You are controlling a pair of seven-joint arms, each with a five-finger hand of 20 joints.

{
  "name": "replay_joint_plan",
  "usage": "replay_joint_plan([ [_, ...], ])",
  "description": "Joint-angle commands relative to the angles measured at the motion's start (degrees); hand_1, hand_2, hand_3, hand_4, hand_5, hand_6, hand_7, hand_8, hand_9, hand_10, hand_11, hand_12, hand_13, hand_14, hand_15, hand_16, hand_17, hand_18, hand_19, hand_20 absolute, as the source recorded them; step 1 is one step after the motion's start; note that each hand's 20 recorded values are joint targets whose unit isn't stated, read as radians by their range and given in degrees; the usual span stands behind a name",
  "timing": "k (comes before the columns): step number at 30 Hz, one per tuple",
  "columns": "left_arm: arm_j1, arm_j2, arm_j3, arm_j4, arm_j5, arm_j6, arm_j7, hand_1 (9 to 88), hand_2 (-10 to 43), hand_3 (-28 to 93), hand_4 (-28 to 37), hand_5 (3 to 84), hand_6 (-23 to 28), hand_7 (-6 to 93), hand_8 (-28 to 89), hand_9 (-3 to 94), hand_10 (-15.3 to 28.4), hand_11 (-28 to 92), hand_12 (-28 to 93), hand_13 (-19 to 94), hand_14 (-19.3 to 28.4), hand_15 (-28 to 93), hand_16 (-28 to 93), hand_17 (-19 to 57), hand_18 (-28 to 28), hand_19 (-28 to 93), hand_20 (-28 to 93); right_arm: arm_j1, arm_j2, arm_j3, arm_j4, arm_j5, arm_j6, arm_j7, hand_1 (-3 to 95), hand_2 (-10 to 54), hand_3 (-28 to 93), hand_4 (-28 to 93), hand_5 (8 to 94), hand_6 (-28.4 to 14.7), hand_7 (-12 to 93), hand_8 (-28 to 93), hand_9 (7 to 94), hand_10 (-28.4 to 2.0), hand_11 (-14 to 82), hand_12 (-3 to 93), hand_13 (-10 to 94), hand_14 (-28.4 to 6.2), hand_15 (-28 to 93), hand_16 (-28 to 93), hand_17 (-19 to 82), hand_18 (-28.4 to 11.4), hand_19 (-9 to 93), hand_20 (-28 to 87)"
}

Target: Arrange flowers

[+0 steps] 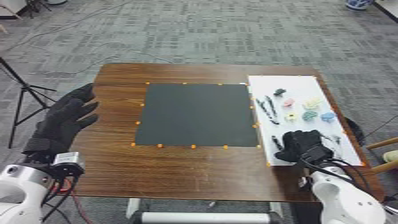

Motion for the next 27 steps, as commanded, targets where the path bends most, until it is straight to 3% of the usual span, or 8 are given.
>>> replay_joint_plan([
  [1,0.2,0.01,-0.25,-0.32,-0.22,0.48,-0.05,25.7,-7.2,65,-28.3,18.1,1.3,21.1,-10,12.6,8.0,18,20,4,11.2,40,-5,-12.2,18.1,38,12,2.0,-0.1,-2.3,0.9,-2.8,-1.3,1.4,37.0,-9.5,77,-28,59.9,0.6,59,7,58.1,-11.6,60.4,44.6,54,-12.8,79,36,22,-20.9,78,50],
  [3,0.4,0.02,-0.60,-0.46,-0.30,0.45,-0.15,25.7,-7.2,65,-28.3,18.0,1.3,21.1,-10,12.6,8.0,18,20,4,11.2,40,-5,-12.1,18.1,38,12,1.5,-0.4,-1.7,0.7,-2.0,-2.3,0.8,42.8,-9.5,79,-28,63.9,1.0,61,11,66.7,-10.7,56.5,54.9,57,-12.0,80,38,24,-20.8,79,50],
  [7,0.3,0.41,-1.31,-0.54,-0.36,0.54,-0.10,25.7,-7.2,65,-28.3,18.0,1.2,21.2,-10,12.6,8.0,18,20,4,11.2,40,-5,-12.1,18.1,38,12,1.7,-0.7,-2.2,0.8,-2.1,-1.2,0.1,42.8,-9.5,86,-27,66.4,1.0,61,16,71.0,-10.6,57.5,61.1,61,-12.3,83,41,26,-21.6,82,51],
  [14,0.5,0.68,-2.07,-0.88,-0.46,0.77,-0.07,25.7,-7.2,65,-28.3,18.1,1.2,21.2,-10,12.6,8.0,18,20,4,11.2,41,-5,-12.2,18.1,38,12,6.8,-0.3,-6.7,2.2,-1.8,7.7,-1.5,38.7,-9.5,88,-15,68.5,-1.8,63,25,74.6,-10.7,63.0,63.7,65,-12.5,85,46,31,-22.4,85,54],
  [22,0.5,0.21,-2.41,-0.97,-0.32,0.87,-0.32,25.7,-7.1,65,-28.3,18.2,1.3,21.1,-10,12.6,7.9,18,20,4,11.2,41,-5,-12.2,18.2,38,12,23.5,-1.5,-18.1,4.0,-0.7,16.8,-1.2,37.8,-9.5,88,-13,70.8,-2.9,60,28,75.4,-10.6,61.8,65.0,67,-12.2,84,46,33,-22.7,86,54],
  [24,0.2,0.30,-2.13,-0.93,-0.19,0.75,-0.54,25.7,-7.1,65,-28.3,18.3,1.3,21.1,-10,12.6,7.9,18,20,4,11.2,41,-5,-12.2,18.2,38,12,26.1,-2.0,-19.4,4.0,-0.9,15.1,-0.1,37.5,-9.5,89,-13,70.9,-3.1,60,28,75.4,-10.5,61.7,65.4,67,-12.2,84,46,33,-22.7,86,54],
  [27,-0.2,0.41,-1.57,-0.79,-0.21,0.67,-0.47,25.8,-7.1,65,-28.3,18.2,1.3,21.2,-10,12.6,8.0,18,20,4,11.2,41,-5,-12.2,18.2,38,12,24.0,-2.6,-14.7,2.4,1.1,5.0,1.3,38.0,-9.5,88,-14,69.6,-3.2,61,28,75.4,-10.4,61.5,66.6,66,-12.2,84,48,32,-22.2,85,54],
])
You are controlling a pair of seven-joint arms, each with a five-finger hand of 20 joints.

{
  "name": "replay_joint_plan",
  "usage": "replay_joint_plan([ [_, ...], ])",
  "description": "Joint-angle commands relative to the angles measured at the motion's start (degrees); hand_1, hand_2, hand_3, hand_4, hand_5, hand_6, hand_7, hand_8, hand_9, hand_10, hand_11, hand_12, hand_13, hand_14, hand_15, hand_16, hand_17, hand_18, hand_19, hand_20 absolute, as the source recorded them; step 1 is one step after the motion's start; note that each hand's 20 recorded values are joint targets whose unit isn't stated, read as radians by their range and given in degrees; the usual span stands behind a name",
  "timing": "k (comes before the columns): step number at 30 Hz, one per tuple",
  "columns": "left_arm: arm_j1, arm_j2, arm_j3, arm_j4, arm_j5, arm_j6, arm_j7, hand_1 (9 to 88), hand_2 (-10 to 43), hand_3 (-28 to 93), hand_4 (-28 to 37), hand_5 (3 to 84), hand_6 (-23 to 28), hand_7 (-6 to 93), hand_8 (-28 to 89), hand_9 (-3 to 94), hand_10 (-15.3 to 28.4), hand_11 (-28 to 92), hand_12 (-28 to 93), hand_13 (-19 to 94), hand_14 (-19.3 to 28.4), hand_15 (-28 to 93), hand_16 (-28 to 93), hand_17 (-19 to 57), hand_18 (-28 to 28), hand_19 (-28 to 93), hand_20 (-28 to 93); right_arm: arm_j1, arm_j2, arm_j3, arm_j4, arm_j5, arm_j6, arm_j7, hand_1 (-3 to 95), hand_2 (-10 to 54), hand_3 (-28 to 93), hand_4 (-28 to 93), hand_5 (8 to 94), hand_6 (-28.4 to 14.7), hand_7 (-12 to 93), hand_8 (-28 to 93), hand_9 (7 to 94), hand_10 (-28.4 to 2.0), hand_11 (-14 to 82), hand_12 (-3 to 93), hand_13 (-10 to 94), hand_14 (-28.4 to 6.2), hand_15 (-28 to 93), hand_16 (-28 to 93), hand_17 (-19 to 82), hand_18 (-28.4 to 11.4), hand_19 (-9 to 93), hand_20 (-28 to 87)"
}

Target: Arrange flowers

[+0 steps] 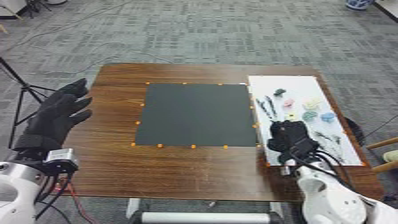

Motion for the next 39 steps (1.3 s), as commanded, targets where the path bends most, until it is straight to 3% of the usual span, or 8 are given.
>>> replay_joint_plan([
  [1,-0.4,-0.14,0.55,-0.20,-0.07,0.24,-0.41,25.7,-7.1,65,-28.3,18.2,1.3,21.2,-10,12.6,8.0,18,20,4,11.2,41,-5,-12.2,18.2,38,12,6.6,-1.8,4.1,-2.0,1.3,-10.3,2.8,38.7,-9.5,87,-16,68.5,-2.1,61,25,74.9,-10.3,62.1,65.3,65,-12.2,84,48,32,-22.1,85,54],
  [4,0.0,-0.17,0.30,-0.28,-0.07,0.49,-0.42,25.7,-7.1,65,-28.3,18.2,1.3,21.1,-10,12.6,7.9,18,20,4,11.1,40,-5,-12.2,18.2,38,12,1.8,-0.5,10.2,-4.4,1.2,-16.4,5.0,31.2,-9.5,81,-28,69.1,-0.5,57,16,72.7,-10.8,65.1,55.9,65,-12.5,83,47,31,-22.1,85,54],
  [6,0.5,-0.22,-0.19,-0.46,-0.15,0.70,-0.36,25.7,-7.1,65,-28.3,18.2,1.3,21.1,-10,12.7,7.9,18,20,4,11.2,40,-5,-12.2,18.2,38,12,-1.0,0.5,13.9,-5.9,2.4,-20.0,5.4,26.0,-9.5,80,-28,70.5,-0.8,58,-9,72.3,-11.0,64.6,55.8,64,-12.6,83,47,31,-22.2,85,53],
  [7,0.7,-0.27,-0.40,-0.52,-0.15,0.74,-0.42,25.7,-7.1,65,-28.3,18.2,1.3,21.1,-10,12.7,8.0,18,20,4,11.2,40,-5,-12.2,18.2,38,12,-2.5,0.9,15.5,-6.4,2.8,-21.4,5.0,23.6,-9.5,78,-28,70.8,-0.9,58,-12,72.2,-11.3,64.3,55.8,64,-12.8,83,47,31,-22.3,85,53],
  [9,0.8,-0.14,-0.51,-0.47,-0.28,0.70,-0.35,25.7,-7.1,65,-28.3,18.3,1.3,21.2,-10,12.7,8.0,18,20,4,11.1,40,-5,-12.2,18.2,38,12,-5.0,1.2,18.9,-7.6,4.2,-25.9,4.2,22.8,-9.5,74,-28,71.3,-1.0,56,-13,72.2,-11.6,64.0,55.7,64,-13.1,83,47,30,-22.6,85,53],
  [19,0.2,0.35,0.49,-0.04,-0.17,0.12,-0.16,25.7,-7.0,65,-28.3,18.2,1.3,21.2,-10,12.7,8.0,18,20,4,11.2,41,-5,-12.2,18.2,38,12,-10.5,0.7,22.8,-9.5,7.4,-33.2,0.5,27.8,-9.5,48,-28,76.2,-1.2,50,-11,74.5,-12.4,62.9,54.8,65,-14.0,83,46,31,-23.7,86,53],
  [29,1.0,0.33,0.20,-0.33,-0.15,-0.07,0.16,25.5,-7.1,65,-28.3,18.1,1.2,21.0,-10,12.7,8.0,18,20,4,11.2,41,-5,-12.2,18.2,38,12,-12.6,1.6,22.6,-10.0,7.7,-36.5,0.9,22.1,-9.5,58,-28,76.9,-1.2,48,-10,74.5,-12.7,62.4,54.5,65,-14.1,82,46,31,-23.8,87,52],
  [39,0.4,0.47,0.37,0.03,-0.20,-0.17,-0.37,25.5,-7.1,65,-28.3,18.2,1.2,21.1,-10,12.7,7.9,18,20,4,11.2,40,-5,-12.2,18.1,38,12,-16.5,2.2,25.3,-11.3,7.5,-37.7,0.6,18.1,-9.5,67,-28,76.9,-1.1,48,-10,74.5,-12.7,62.4,54.6,65,-14.0,82,46,31,-23.9,87,52],
])
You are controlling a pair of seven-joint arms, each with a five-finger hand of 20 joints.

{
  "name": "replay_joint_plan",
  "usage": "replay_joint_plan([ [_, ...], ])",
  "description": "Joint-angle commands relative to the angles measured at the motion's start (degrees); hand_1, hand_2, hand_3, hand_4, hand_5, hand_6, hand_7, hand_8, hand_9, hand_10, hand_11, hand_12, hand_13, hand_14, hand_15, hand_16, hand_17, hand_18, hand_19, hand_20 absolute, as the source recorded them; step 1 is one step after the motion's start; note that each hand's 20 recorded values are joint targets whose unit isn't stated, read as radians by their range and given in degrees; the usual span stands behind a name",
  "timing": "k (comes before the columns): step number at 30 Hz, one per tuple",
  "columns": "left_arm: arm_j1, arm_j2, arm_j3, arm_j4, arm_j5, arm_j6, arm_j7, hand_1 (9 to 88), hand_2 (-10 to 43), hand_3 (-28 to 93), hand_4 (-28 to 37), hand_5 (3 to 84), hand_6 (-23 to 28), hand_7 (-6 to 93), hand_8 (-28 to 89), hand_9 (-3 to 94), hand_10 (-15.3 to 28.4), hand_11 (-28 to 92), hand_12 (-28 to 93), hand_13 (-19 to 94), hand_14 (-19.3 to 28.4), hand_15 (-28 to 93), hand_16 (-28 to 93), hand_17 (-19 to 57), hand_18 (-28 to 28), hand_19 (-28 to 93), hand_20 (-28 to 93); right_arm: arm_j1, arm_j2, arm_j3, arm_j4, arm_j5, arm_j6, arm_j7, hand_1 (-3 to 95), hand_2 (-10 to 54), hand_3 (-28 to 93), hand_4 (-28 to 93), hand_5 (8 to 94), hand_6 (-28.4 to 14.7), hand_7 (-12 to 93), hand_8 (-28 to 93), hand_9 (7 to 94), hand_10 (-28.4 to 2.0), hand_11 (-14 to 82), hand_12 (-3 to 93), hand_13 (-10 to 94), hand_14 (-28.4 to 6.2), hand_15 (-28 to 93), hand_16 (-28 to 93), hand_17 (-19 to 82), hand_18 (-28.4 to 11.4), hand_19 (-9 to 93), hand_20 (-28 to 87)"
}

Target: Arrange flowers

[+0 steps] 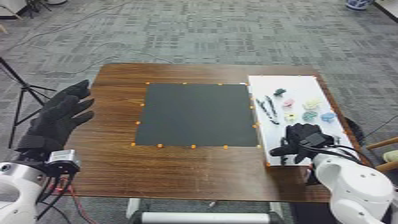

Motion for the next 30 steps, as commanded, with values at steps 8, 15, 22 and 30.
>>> replay_joint_plan([
  [8,0.7,-0.12,-0.16,-0.17,-0.21,0.06,0.05,25.6,-7.0,65,-28.3,18.2,1.2,21.0,-10,12.6,8.0,18,20,4,11.2,40,-5,-12.2,18.1,38,12,-1.2,-0.9,-1.4,-0.2,-0.5,-2.6,0.0,17.0,-9.5,73,-28,77.0,-0.9,49,-10,74.5,-12.6,62.5,54.7,66,-14.0,82,46,31,-23.9,87,52],
  [15,0.7,-0.16,-0.09,-0.33,-0.22,0.43,0.18,25.6,-7.0,65,-28.3,18.2,1.2,20.8,-10,12.6,8.0,18,20,4,11.2,40,-5,-12.2,18.1,38,12,2.5,-1.3,-6.5,1.7,-1.3,-2.8,0.4,22.5,-9.5,75,-28,76.8,-0.6,49,-10,74.4,-12.3,62.7,54.6,66,-13.7,82,46,31,-23.7,86,52],
  [22,0.9,-0.32,-0.15,-0.35,-0.39,0.67,0.13,25.6,-6.8,65,-28.3,18.2,1.2,20.9,-10,12.6,8.0,18,20,4,11.2,40,-5,-12.2,18.1,38,12,6.5,-2.4,-12.3,3.6,-2.0,-0.2,1.6,35.0,-9.5,78,-28,76.9,0.1,47,13,75.0,-11.3,63.3,53.8,67,-12.6,82,45,33,-23.3,87,51],
  [30,0.6,-0.54,0.03,-0.29,-0.31,0.62,-0.18,25.4,-6.5,65,-28.3,18.3,1.3,20.9,-10,12.6,8.0,18,20,4,11.3,41,-5,-12.2,18.1,38,12,7.1,-3.0,-14.0,4.9,-3.1,5.1,-0.9,40.4,-9.5,84,-22,76.6,-0.6,52,22,76.7,-11.5,65.7,55.3,68,-12.6,83,47,33,-23.5,88,52],
])
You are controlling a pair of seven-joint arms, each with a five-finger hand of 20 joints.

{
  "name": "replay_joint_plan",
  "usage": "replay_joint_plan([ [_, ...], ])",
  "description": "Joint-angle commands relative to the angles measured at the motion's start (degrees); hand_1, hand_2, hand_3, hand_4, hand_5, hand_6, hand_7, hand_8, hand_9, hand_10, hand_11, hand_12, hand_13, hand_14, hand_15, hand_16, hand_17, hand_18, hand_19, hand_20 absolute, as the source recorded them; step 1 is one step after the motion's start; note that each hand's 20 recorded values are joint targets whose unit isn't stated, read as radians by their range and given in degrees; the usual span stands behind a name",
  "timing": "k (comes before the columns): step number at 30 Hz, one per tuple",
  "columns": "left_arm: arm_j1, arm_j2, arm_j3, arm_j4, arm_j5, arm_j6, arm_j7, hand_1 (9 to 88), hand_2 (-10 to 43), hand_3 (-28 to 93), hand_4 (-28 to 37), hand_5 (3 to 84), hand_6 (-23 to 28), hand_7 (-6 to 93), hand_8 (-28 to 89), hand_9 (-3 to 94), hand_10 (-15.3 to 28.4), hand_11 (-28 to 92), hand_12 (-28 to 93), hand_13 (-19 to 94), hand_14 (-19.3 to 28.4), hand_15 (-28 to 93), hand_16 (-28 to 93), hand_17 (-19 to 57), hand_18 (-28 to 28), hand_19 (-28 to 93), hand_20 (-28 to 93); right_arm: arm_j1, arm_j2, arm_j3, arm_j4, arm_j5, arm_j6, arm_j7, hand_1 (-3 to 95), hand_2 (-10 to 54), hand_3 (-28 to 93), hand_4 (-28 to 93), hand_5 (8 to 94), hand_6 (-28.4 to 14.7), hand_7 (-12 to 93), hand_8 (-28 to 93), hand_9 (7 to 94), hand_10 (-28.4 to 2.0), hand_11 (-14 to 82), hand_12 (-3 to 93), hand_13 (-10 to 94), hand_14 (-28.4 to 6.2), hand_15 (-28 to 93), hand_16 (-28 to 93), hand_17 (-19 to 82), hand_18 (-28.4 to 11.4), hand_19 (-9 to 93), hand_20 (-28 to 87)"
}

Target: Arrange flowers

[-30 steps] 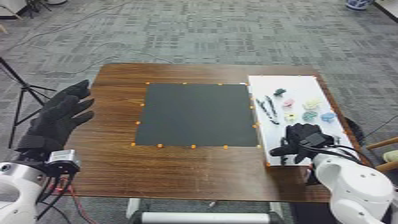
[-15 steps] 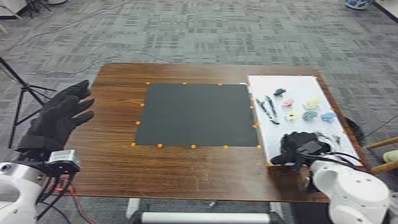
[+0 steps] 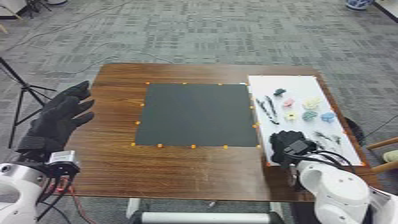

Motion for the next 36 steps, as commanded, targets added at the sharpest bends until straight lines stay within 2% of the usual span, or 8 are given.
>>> replay_joint_plan([
  [1,0.3,-0.56,-0.06,-0.30,-0.22,0.50,-0.34,25.4,-6.4,65,-28.3,18.3,1.3,20.9,-10,12.6,8.0,18,20,4,11.2,40,-5,-12.2,18.1,38,12,-1.8,-0.5,-1.3,2.6,-1.3,6.8,-2.3,40.1,-9.5,84,-21,76.9,-0.7,53,22,77.1,-11.8,66.2,55.5,69,-12.6,84,47,33,-23.7,88,52],
  [9,0.8,-0.60,-0.86,-0.65,-0.18,0.84,-0.09,25.5,-6.3,65,-28.3,18.2,1.2,21.0,-10,12.7,8.0,18,20,4,11.2,40,-5,-12.3,18.2,38,12,3.3,-0.2,-3.7,2.7,0.5,24.8,-3.1,38.3,-9.5,87,-16,81.0,-1.5,52,26,82.1,-10.8,66.9,56.1,73,-11.9,85,48,37,-24.2,91,54],
  [17,-1.0,1.06,-0.51,-0.23,-0.49,0.51,-0.60,25.5,-6.2,65,-28.3,18.3,1.2,21.0,-10,12.7,8.1,18,20,4,11.2,41,-5,-12.3,18.2,38,12,22.3,-6.5,-16.0,6.1,8.1,30.7,-4.5,38.2,-9.5,87,-15,82.0,-1.8,51,27,83.0,-10.7,66.5,56.2,74,-11.7,85,48,38,-24.4,91,54],
  [21,-3.0,1.74,1.27,0.41,-0.47,0.05,-0.93,25.5,-6.2,66,-28.3,18.3,1.2,21.0,-10,12.7,8.1,18,20,4,11.2,40,-5,-12.3,18.2,38,12,23.5,-8.4,-15.6,6.0,2.1,18.9,-1.0,37.9,-9.5,87,-14,81.7,-1.5,51,27,82.8,-10.6,66.5,56.5,74,-11.7,85,48,38,-24.3,91,54],
  [23,-2.8,1.71,1.09,0.23,-0.24,-0.09,-1.17,25.4,-6.1,65,-28.3,18.3,1.2,21.1,-10,12.7,8.0,18,20,4,11.2,41,-5,-12.3,18.2,38,12,21.1,-8.6,-11.3,4.8,3.8,9.4,-0.6,37.5,-9.5,86,-14,80.2,-1.0,53,27,81.9,-10.4,66.5,57.2,73,-11.6,84,49,37,-23.8,91,54],
  [25,-2.1,1.47,0.65,0.05,-0.21,0.30,-1.00,25.4,-6.2,66,-28.3,18.3,1.2,21.1,-10,12.7,8.0,18,20,4,11.2,41,-5,-12.3,18.2,38,12,20.2,-7.0,-10.8,3.9,0.9,6.6,1.2,33.5,-9.5,83,-22,77.9,0.1,50,22,77.5,-10.2,65.0,57.0,71,-11.8,83,49,35,-23.4,90,52],
  [27,-1.3,1.26,0.07,-0.13,-0.37,0.77,-1.04,25.4,-6.2,66,-28.3,18.4,1.3,21.0,-10,12.7,8.1,18,20,4,11.3,41,-5,-12.3,18.2,38,12,18.7,-6.4,-7.8,2.3,1.7,-0.9,2.5,25.5,-9.5,81,-28,77.6,-0.2,50,-6,76.1,-10.5,63.6,56.9,69,-12.3,82,48,35,-23.3,90,52],
  [36,-0.2,0.56,-0.81,-0.30,-0.14,0.01,-1.08,25.5,-6.2,65,-28.3,18.6,1.4,20.9,-10,12.8,8.1,18,20,4,11.2,40,-5,-12.2,18.2,38,12,14.3,-4.2,-2.5,1.1,5.6,-10.3,0.5,18.2,-9.5,66,-28,81.7,-0.3,46,-7,77.2,-11.3,62.2,55.8,70,-12.7,82,47,35,-24.2,90,52],
])
